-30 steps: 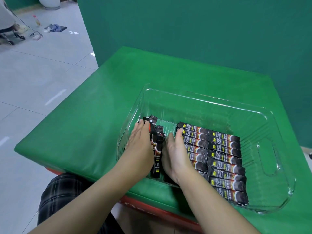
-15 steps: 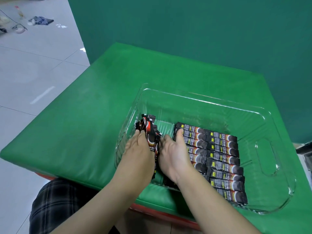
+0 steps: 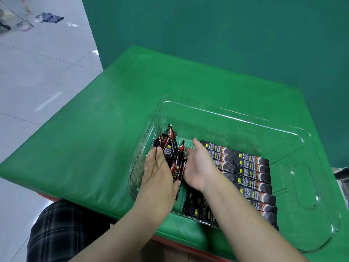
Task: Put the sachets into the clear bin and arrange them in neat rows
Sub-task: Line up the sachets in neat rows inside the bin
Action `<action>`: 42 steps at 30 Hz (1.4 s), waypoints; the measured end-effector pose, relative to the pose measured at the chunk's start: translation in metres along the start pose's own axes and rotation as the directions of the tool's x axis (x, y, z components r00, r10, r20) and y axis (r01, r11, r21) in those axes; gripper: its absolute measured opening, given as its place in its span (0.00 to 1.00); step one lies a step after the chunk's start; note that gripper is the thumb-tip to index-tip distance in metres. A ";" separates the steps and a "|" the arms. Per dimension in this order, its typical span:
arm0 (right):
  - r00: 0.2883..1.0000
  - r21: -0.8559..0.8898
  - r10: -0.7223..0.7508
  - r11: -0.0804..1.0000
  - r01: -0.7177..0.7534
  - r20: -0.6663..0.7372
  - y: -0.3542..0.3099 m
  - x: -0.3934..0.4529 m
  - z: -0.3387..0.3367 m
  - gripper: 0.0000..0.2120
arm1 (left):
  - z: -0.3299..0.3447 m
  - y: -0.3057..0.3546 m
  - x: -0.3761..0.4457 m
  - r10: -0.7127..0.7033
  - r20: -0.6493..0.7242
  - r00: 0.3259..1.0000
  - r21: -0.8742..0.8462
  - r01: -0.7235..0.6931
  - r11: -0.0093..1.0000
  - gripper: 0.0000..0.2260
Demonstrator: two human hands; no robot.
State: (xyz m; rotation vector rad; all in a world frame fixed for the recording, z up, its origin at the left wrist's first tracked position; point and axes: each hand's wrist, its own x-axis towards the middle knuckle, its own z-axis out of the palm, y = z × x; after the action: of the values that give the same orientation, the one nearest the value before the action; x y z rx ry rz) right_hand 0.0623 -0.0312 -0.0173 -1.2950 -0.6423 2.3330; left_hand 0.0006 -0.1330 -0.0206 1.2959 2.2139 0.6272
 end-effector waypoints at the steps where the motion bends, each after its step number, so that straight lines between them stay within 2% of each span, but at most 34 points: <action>1: 1.000 0.008 0.001 1.000 -0.001 0.000 -0.001 -0.001 0.000 0.32 | 0.000 -0.001 -0.003 0.000 -0.008 1.000 0.003 0.000 1.000 0.39; 5: 0.999 -0.001 0.014 1.000 -0.014 -0.029 -0.002 0.001 -0.003 0.32 | -0.002 0.000 -0.008 -0.013 -0.005 1.000 0.094 0.014 0.995 0.40; 14: 0.999 0.011 0.050 0.999 -0.050 -0.011 -0.010 0.002 -0.003 0.30 | 0.002 -0.003 0.005 -0.015 0.043 0.999 0.017 0.014 1.000 0.41; 19: 0.999 -0.070 0.045 0.996 -0.046 -0.018 -0.012 -0.002 -0.003 0.19 | 0.001 -0.003 0.010 -0.020 0.068 0.997 -0.051 0.023 0.998 0.44; 21: 0.999 -0.101 0.035 0.994 -0.036 -0.013 -0.013 -0.004 -0.002 0.18 | -0.001 -0.002 0.012 -0.022 0.071 0.997 -0.056 0.026 0.998 0.41; 24: 0.999 -0.138 0.033 0.990 -0.033 -0.001 -0.014 -0.003 -0.002 0.18 | -0.003 0.001 0.014 0.009 0.072 0.997 -0.022 -0.008 1.000 0.33; 27: 1.000 -0.149 0.030 0.988 -0.029 0.002 -0.013 -0.003 -0.002 0.17 | -0.004 0.001 0.019 0.054 0.086 0.995 0.064 -0.060 0.996 0.31; 30: 1.000 -0.151 0.021 0.988 -0.023 -0.017 -0.012 -0.003 -0.003 0.15 | -0.005 0.003 0.024 0.048 0.127 0.991 0.105 -0.061 0.993 0.33; 35: 0.999 -0.157 0.013 0.987 -0.021 -0.049 -0.013 -0.003 -0.002 0.14 | -0.005 0.010 0.029 0.031 0.079 0.996 0.206 -0.046 0.977 0.26; 42: 0.998 -0.139 0.008 0.990 -0.016 -0.055 -0.013 -0.001 -0.003 0.15 | -0.001 0.011 0.026 0.048 0.036 0.998 0.251 -0.055 0.966 0.34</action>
State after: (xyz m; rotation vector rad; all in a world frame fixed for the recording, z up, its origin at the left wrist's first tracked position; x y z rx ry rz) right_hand 0.0666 -0.0210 -0.0107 -1.4211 -0.7938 2.2893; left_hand -0.0039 -0.1056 -0.0178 1.4809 2.2988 0.3490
